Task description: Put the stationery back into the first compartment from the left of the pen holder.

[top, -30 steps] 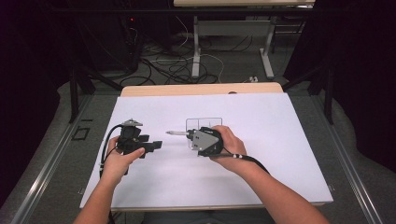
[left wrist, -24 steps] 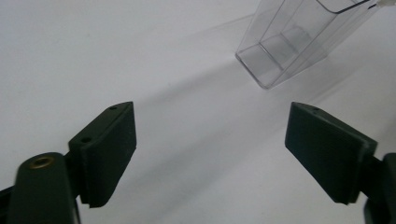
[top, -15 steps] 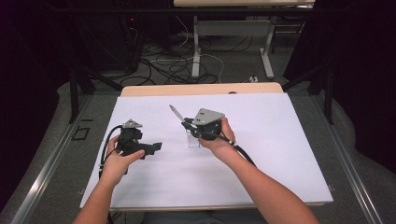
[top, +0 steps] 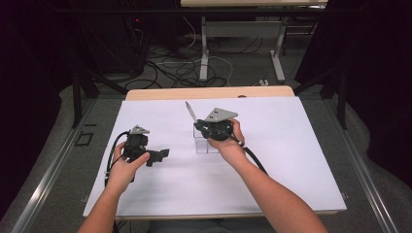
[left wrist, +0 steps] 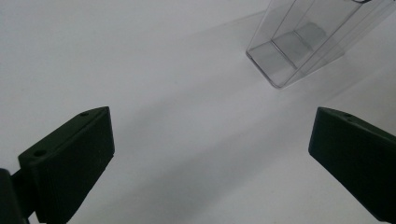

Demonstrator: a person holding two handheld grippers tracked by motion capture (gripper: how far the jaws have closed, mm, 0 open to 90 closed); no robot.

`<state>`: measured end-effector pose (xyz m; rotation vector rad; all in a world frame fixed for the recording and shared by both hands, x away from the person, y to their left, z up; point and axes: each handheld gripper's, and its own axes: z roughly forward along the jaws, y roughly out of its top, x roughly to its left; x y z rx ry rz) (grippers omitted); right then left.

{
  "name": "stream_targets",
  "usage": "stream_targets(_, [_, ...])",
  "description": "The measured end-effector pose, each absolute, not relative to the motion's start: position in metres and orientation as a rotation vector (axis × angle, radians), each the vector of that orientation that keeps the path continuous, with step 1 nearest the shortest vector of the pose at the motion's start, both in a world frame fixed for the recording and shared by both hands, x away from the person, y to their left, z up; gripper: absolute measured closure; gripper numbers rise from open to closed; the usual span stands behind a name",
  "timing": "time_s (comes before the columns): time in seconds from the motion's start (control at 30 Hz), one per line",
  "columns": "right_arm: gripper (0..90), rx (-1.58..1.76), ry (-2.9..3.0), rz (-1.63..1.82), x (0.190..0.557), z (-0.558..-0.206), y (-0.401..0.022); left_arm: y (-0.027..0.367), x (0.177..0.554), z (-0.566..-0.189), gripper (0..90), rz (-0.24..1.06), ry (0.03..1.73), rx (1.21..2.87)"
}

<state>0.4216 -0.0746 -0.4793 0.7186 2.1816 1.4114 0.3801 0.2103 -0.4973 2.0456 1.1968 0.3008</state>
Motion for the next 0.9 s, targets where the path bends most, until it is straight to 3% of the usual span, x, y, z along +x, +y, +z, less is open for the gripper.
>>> stream_targets(0.1, [78.6,0.738,2.211,1.383,0.422,-0.483,-0.077,0.211,0.380,-0.498,0.2,0.300,1.199,2.046])
stream_targets(0.4, [53.0,0.769,2.167,1.404,0.413,-0.479,-0.095,0.212,0.380,-0.497,0.3,0.280,1.202,2.050])
stream_targets(0.47, [50.6,0.767,2.145,1.406,0.409,-0.477,-0.102,0.213,0.380,-0.497,0.3,0.294,1.197,2.044])
stream_targets(0.73, [17.5,0.906,2.139,1.298,0.385,-0.475,-0.144,0.215,0.379,-0.497,0.3,0.296,1.198,2.053])
stream_targets(0.9, [7.2,0.970,2.096,1.247,0.371,-0.477,-0.177,0.214,0.380,-0.499,0.3,0.308,1.227,2.025])
